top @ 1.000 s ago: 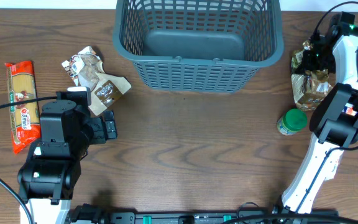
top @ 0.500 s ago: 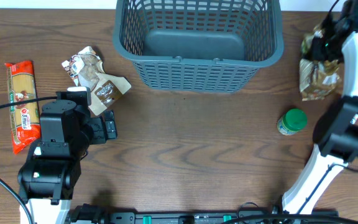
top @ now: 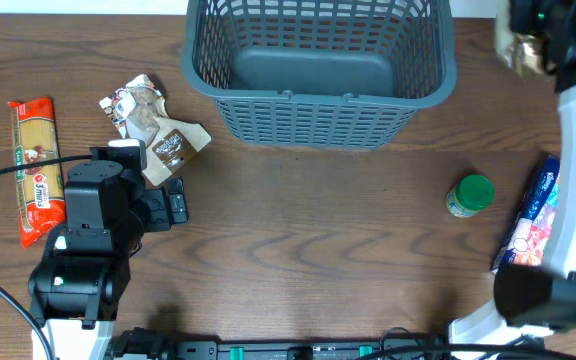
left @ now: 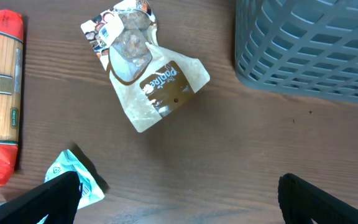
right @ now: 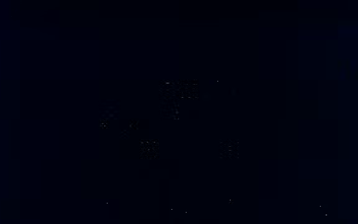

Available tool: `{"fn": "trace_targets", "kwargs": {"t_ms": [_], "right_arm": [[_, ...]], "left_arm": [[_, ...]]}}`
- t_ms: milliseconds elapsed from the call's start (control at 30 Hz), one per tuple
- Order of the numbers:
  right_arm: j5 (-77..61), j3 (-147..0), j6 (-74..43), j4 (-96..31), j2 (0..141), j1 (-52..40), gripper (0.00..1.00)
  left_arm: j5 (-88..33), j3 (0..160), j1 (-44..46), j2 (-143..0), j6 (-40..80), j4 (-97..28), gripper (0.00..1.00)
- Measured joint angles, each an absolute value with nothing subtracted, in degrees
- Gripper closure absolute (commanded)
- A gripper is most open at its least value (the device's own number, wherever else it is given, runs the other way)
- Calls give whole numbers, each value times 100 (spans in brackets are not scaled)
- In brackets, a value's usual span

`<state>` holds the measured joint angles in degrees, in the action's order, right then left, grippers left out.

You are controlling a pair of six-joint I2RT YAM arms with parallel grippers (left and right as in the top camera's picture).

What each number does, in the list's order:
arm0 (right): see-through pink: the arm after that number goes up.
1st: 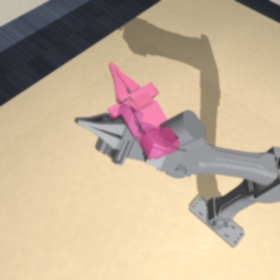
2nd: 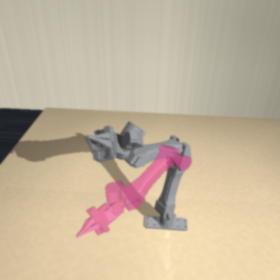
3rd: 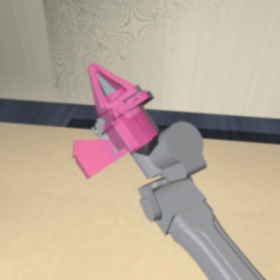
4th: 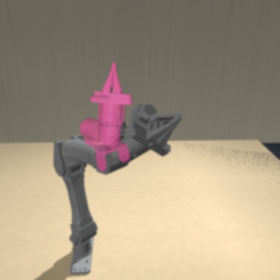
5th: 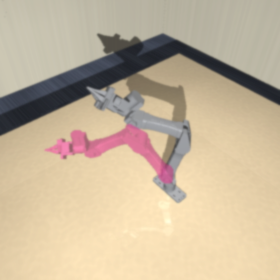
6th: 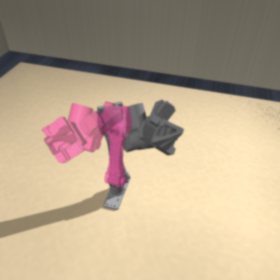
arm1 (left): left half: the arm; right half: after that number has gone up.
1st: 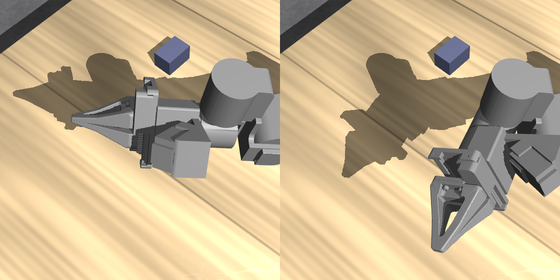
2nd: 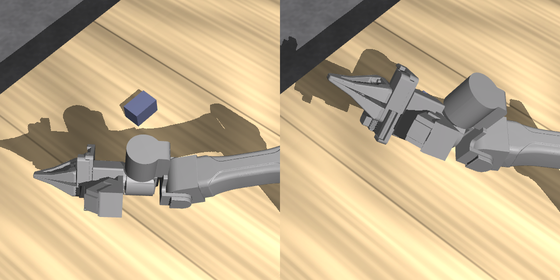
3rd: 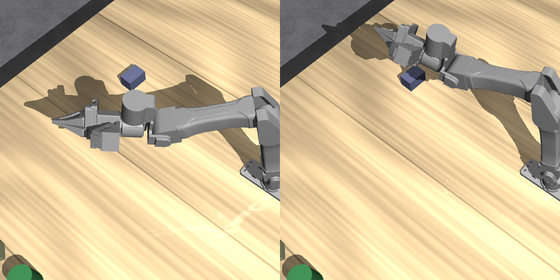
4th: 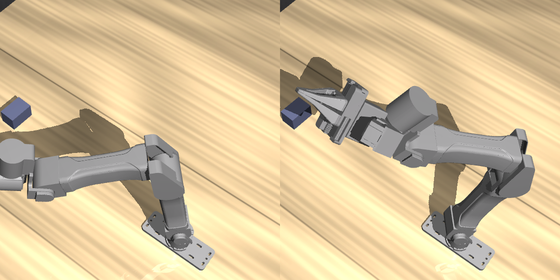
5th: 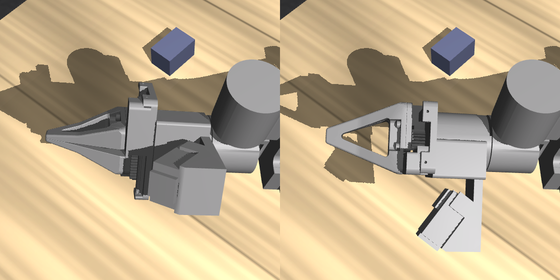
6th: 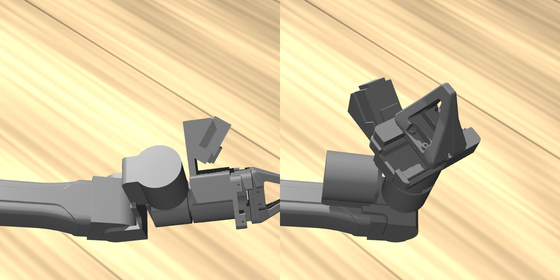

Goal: Pack container
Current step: 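Lift the coffee bag with the right gripper and drop it into the basket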

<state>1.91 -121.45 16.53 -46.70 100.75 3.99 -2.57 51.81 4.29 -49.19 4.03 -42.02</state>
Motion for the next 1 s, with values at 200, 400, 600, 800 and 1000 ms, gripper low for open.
{"fn": "trace_targets", "kwargs": {"t_ms": [200,400,600,800,1000], "right_arm": [[82,-12143,2891,-4427,9939,-718,99],[-298,-12143,3911,-4475,10280,-1474,99],[-1020,-12145,4300,-4759,11061,-1619,99],[-1247,-12143,4313,-5183,12278,-1610,99],[-1267,-12088,4292,-5596,13157,-1610,70]], "left_arm": [[-257,5181,429,-4919,403,-4200,2],[-257,5181,429,-4919,401,-4200,1],[-257,5181,429,-4919,403,-4200,2],[-257,5181,429,-4919,403,-4202,2],[-257,5181,429,-4919,403,-4202,2]]}}
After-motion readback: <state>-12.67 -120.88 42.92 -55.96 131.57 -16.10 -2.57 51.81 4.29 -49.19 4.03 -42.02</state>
